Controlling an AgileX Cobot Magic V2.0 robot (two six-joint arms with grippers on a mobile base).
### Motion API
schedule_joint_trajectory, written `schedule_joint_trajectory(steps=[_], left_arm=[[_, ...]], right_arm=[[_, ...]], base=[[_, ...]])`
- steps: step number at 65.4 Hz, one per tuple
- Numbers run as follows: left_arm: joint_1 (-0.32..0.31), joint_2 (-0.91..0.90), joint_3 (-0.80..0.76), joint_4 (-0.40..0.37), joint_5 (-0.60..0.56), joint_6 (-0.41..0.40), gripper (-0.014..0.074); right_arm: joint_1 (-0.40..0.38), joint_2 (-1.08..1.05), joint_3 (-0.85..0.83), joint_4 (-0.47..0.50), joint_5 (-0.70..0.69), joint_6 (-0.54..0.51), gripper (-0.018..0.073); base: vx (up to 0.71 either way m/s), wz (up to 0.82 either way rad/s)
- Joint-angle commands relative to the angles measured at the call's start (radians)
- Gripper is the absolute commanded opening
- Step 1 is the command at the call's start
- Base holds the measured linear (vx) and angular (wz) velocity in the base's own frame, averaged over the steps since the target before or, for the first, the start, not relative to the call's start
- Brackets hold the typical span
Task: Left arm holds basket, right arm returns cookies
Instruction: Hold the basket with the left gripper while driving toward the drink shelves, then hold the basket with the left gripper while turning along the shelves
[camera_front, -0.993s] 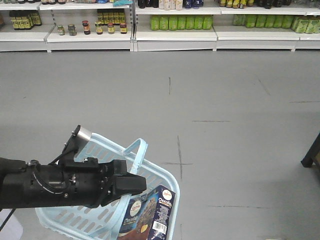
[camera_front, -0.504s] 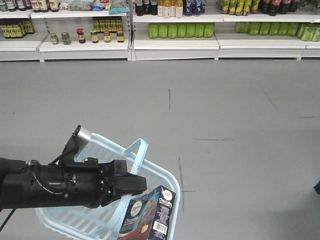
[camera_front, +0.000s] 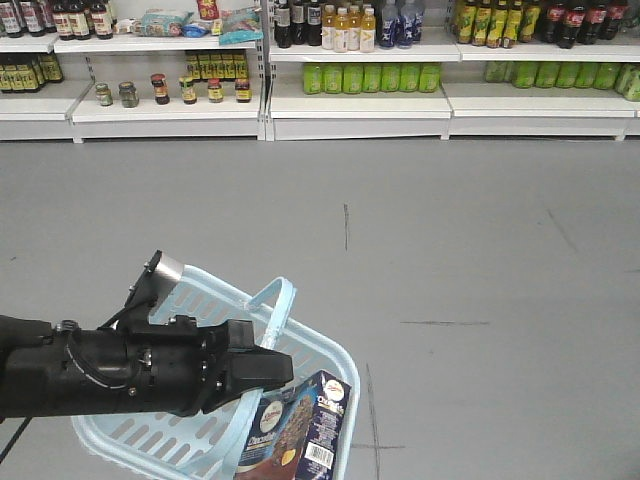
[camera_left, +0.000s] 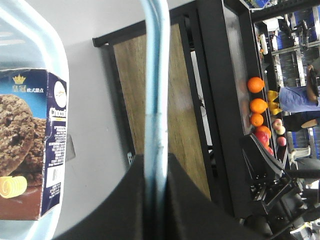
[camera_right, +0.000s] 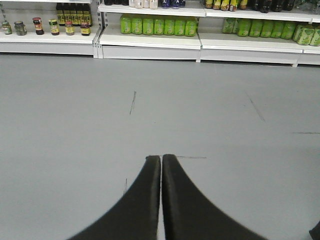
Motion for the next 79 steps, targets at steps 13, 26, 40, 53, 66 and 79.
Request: schedule_joint_trajectory(steps=[13, 26, 40, 53, 66, 79], left_arm=[[-0.004, -0.036, -0.028, -0.092, 0.051, 0.014, -0.0008], [-0.004, -0.036, -0.028, -0.092, 0.051, 0.014, -0.0008], [-0.004, -0.036, -0.028, -0.092, 0.051, 0.014, -0.0008], [-0.004, -0.036, -0.028, -0.092, 0.051, 0.014, -0.0008], [-0.004, -0.036, -0.028, -0.092, 0.051, 0.014, -0.0008], [-0.004, -0.036, -0.028, -0.092, 0.051, 0.014, -0.0006]], right_arm=[[0.001, -0.005, -0.004, -0.006, -0.075, -0.010, -0.0003], [0.001, -0.005, -0.004, -0.006, -0.075, -0.010, -0.0003], [0.001, -0.005, -0.004, -0.006, -0.076, -0.010, -0.0003], [0.001, -0.005, -0.004, -0.006, -0.076, -0.010, -0.0003], [0.001, -0.005, -0.004, -0.006, -0.076, -0.010, -0.0003], [0.001, -0.005, -0.004, -0.006, -0.076, -0.010, -0.0003]], base=[[0.39, -0.01], [0.38, -0.03], [0.38, -0.05], [0.37, -0.03], [0.38, 0.01], [0.38, 0.03]])
